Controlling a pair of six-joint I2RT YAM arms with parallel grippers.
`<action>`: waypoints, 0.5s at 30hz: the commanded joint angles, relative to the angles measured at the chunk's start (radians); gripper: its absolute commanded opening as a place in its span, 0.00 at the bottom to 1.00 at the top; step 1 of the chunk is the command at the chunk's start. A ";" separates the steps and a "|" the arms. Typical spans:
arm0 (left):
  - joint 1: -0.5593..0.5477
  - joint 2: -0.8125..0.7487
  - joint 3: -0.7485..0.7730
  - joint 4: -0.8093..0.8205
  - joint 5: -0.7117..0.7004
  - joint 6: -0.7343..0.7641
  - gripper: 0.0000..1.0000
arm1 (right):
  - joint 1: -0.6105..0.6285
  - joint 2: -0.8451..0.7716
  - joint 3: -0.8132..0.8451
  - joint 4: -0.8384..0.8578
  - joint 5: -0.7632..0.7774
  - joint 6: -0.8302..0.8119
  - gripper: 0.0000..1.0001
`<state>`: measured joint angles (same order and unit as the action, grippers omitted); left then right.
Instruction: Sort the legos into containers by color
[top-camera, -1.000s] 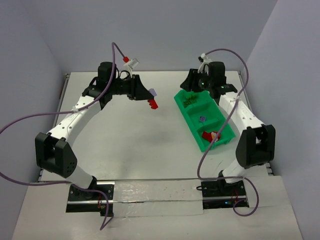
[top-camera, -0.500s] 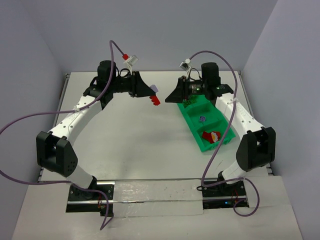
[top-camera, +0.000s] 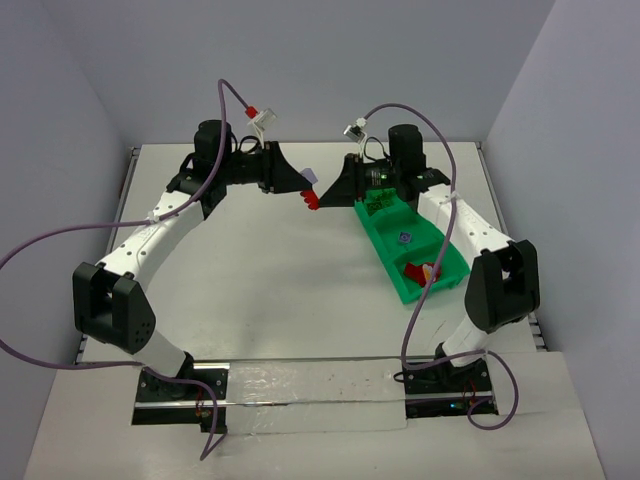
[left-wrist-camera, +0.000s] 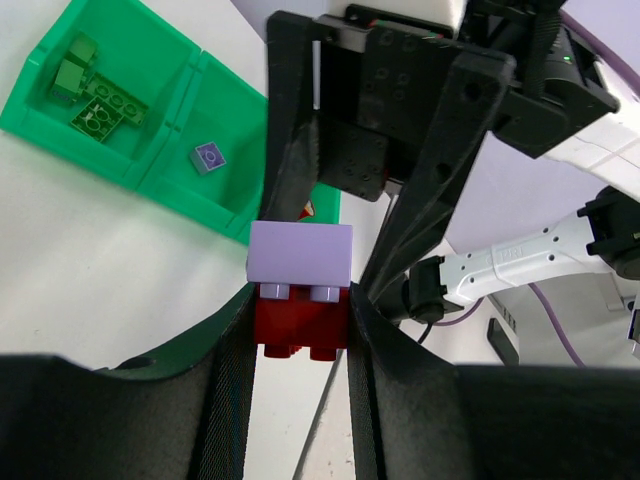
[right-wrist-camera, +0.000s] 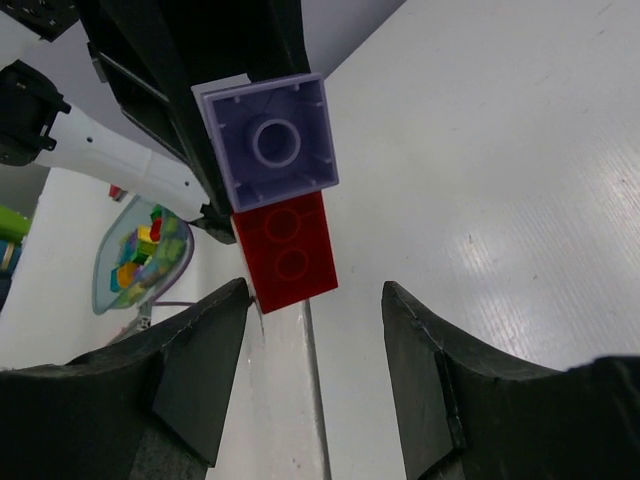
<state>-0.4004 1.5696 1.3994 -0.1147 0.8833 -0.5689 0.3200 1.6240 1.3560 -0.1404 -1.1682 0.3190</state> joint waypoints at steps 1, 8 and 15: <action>-0.006 -0.008 0.020 0.052 0.032 -0.005 0.00 | 0.024 0.028 0.016 0.155 -0.052 0.093 0.64; -0.008 -0.011 0.016 0.056 0.034 -0.006 0.00 | 0.038 0.046 -0.011 0.324 -0.080 0.218 0.58; -0.008 -0.008 0.019 0.057 0.034 -0.002 0.00 | 0.051 0.073 -0.019 0.431 -0.114 0.315 0.33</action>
<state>-0.3998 1.5696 1.3994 -0.1049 0.9023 -0.5746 0.3538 1.6834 1.3385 0.1842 -1.2488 0.5629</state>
